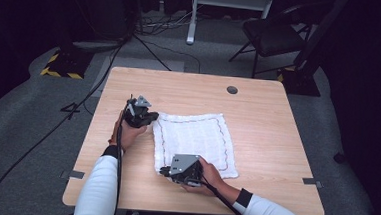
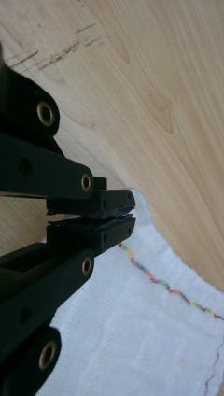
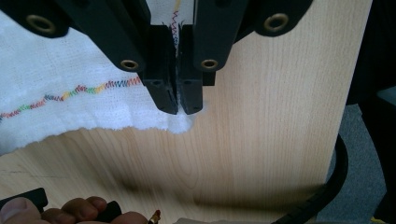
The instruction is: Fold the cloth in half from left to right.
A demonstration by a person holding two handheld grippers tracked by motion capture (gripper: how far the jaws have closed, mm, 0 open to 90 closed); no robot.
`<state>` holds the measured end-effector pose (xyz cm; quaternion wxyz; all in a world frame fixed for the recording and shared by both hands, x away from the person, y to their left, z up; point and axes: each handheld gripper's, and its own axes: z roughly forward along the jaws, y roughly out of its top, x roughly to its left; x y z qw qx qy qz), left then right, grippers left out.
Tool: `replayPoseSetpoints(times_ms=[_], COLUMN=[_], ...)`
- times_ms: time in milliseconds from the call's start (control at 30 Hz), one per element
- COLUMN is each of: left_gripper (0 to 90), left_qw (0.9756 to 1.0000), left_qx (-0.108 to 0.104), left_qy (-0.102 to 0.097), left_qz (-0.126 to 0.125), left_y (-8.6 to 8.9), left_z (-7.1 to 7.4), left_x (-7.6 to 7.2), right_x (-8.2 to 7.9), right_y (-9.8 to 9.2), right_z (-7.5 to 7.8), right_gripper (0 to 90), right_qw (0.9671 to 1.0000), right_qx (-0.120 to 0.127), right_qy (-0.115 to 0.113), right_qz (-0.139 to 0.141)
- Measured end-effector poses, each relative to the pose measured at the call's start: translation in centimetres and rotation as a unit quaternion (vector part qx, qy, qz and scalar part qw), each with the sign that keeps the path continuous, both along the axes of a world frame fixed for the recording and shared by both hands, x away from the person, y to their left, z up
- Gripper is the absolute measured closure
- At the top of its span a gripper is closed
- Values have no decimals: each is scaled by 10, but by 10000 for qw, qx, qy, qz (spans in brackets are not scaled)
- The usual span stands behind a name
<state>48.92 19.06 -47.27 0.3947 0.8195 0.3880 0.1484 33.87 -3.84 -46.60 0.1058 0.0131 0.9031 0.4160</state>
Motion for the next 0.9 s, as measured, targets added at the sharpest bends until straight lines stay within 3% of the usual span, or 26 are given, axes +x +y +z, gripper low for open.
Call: replayPoseSetpoints(times_ms=[267,400,567,900], left_gripper=[857,857,856,856], left_qw=[9995,9992,9982,9983], left_qx=[103,63,208,141], left_qy=[-263,-324,-469,-465], left_qz=[-109,-212,-300,-329], left_y=[-21,-40,-61,-83], left_z=[15,23,29,31], left_x=[7,12,14,21], right_x=[5,5,4,7], right_y=[-23,-35,-50,-81], right_z=[13,20,24,33], right_gripper=[866,866,866,866], right_qw=[9996,9991,9988,9964], right_qx=[197,258,270,397], right_qy=[31,18,-8,-3], right_qz=[-218,-323,-417,-755])
